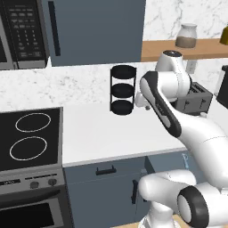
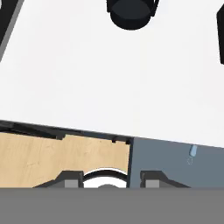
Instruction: Pick the peeler from the drawer and place it on the counter.
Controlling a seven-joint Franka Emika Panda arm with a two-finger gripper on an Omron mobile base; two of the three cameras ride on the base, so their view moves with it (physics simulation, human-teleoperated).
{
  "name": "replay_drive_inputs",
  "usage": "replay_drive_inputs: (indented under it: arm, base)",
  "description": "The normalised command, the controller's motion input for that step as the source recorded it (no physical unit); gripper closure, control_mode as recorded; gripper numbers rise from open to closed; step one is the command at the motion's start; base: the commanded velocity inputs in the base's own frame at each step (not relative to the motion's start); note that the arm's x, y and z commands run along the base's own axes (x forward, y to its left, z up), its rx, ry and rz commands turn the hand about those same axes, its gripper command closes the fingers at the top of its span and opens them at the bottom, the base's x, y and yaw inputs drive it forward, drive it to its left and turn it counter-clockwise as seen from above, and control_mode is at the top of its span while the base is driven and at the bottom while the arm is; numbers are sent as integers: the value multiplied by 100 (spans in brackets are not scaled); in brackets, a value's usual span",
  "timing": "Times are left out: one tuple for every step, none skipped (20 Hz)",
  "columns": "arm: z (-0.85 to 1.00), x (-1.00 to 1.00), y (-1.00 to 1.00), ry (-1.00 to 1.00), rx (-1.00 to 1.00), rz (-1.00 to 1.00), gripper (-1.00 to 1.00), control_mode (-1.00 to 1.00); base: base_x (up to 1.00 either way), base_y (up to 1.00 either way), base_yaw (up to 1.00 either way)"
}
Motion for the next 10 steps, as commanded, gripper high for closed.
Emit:
replay_drive_inputs:
  arm:
    - [-1, 0, 0, 0, 0, 0, -100, -100]
    - [-24, -27, 0, 0, 0, 0, -100, -100]
    - [-38, -47, 0, 0, 0, 0, -100, -100]
    - [-56, -66, 0, 0, -1, 0, -100, -100]
    - [-59, -67, 0, 0, -1, 0, -100, -100]
    - [-59, -63, 0, 0, 0, 0, -100, -100]
    - [-61, -54, 0, 0, 0, 0, -100, -100]
    - [-61, -49, 0, 0, 0, 0, -100, -100]
    - [-62, -44, 0, 0, 0, 0, -100, -100]
    - [-61, -39, 0, 0, 0, 0, -100, -100]
  base:
    - [0, 0, 0]
    - [0, 0, 0]
    - [0, 0, 0]
    - [0, 0, 0]
    - [0, 0, 0]
    - [0, 0, 0]
    - [0, 0, 0]
    - [0, 0, 0]
    - [0, 0, 0]
    - [0, 0, 0]
